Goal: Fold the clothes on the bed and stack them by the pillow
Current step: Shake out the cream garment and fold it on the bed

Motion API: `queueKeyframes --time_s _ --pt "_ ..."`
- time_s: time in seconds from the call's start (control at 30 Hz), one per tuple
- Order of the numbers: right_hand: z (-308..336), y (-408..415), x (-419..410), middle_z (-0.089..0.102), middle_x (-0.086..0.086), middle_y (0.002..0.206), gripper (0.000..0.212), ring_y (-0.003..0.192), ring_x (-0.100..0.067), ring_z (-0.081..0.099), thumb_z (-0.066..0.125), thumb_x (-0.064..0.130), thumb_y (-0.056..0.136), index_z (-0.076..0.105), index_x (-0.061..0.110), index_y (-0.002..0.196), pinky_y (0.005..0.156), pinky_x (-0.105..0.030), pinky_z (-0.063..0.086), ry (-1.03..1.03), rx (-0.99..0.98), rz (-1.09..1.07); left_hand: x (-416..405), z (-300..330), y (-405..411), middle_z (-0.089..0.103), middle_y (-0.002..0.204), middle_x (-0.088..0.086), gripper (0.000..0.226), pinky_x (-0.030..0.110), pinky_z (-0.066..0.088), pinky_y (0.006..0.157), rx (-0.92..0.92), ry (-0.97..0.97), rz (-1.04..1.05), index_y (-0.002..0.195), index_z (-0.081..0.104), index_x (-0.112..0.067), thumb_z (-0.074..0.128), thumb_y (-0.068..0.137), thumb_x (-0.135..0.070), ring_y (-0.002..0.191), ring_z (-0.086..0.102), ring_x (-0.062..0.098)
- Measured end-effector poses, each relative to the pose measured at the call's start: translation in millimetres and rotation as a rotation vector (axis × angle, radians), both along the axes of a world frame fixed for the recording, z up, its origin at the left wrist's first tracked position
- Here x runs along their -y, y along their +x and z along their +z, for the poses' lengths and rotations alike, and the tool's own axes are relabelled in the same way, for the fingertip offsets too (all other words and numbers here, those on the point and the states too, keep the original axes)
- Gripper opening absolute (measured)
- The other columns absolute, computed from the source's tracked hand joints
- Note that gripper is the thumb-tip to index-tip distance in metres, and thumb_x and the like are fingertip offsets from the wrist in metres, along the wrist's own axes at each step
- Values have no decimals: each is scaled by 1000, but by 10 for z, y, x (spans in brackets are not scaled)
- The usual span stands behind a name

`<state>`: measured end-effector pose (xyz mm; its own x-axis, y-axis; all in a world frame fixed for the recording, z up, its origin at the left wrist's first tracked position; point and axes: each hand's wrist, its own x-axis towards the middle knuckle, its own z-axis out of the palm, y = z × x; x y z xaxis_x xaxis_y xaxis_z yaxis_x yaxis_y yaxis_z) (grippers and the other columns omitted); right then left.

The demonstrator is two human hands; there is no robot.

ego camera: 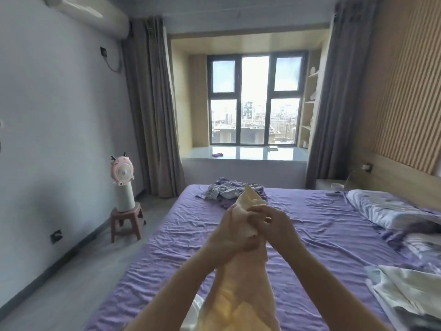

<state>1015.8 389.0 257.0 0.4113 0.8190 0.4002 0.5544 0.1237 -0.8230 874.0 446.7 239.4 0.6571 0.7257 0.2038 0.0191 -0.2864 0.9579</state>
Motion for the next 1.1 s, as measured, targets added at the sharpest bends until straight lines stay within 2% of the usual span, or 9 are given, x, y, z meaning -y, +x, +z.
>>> queueKeyframes --time_s 0.1,0.23,0.37,0.47,0.57,0.63,0.73,0.93,1.1 --pt "52 -241 240 70 0 95 21 87 -11 62 65 12 84 72 16 102 75 -17 46 -34 -3 -25 230 -146 -212 61 112 -6 62 35 50 87 -197 222 142 122 43 -35 74 69 -24 103 60 13" --pt "63 -422 662 59 7 97 38 75 1 53 58 12 87 61 23 123 64 -3 38 -164 184 88 316 -92 -487 68 92 -9 38 16 50 68 -96 184 129 102 57 -36 68 78 -9 85 64 8" --pt "92 -464 1039 45 3 112 49 94 -9 48 68 19 80 57 35 125 88 -15 38 -62 542 2 478 121 -570 71 93 5 39 24 52 68 -64 93 -41 113 56 -29 65 78 -16 78 65 7" --pt "185 -465 1197 43 10 126 28 111 -7 38 67 30 85 66 37 112 100 -22 28 7 671 -43 557 254 -546 68 93 -3 35 17 50 66 -96 170 -108 112 61 -25 60 83 -6 76 63 -2" --pt "303 -428 1308 57 10 115 15 112 -6 46 66 23 85 74 21 97 97 -11 30 8 455 76 667 340 -524 68 91 -8 31 13 49 67 -95 211 -198 102 66 -30 63 84 -5 77 62 -7" --pt "384 -389 1381 65 15 85 15 86 -1 57 65 19 86 74 25 77 79 -13 41 29 251 114 750 351 -489 69 90 -4 29 20 52 72 -72 148 -274 100 67 -34 69 83 -10 81 64 3" --pt "422 -251 1424 42 12 49 41 50 -3 38 61 25 89 52 24 49 49 -19 30 14 89 24 851 351 -413 65 83 9 26 38 50 73 -64 79 -291 105 67 -28 73 81 -20 78 61 20" --pt "336 157 1632 37 6 55 41 54 -8 35 63 41 85 51 18 52 49 -20 28 49 -60 2 975 238 -190 61 55 -13 11 18 46 56 -114 95 -222 80 68 -18 74 80 -27 54 55 0" --pt "332 762 1917 56 -3 69 43 64 -11 47 70 46 71 71 5 81 61 -27 40 105 -390 -85 1011 -12 64 38 46 -16 41 15 27 47 -261 139 -197 46 53 -26 72 83 -31 47 34 0"
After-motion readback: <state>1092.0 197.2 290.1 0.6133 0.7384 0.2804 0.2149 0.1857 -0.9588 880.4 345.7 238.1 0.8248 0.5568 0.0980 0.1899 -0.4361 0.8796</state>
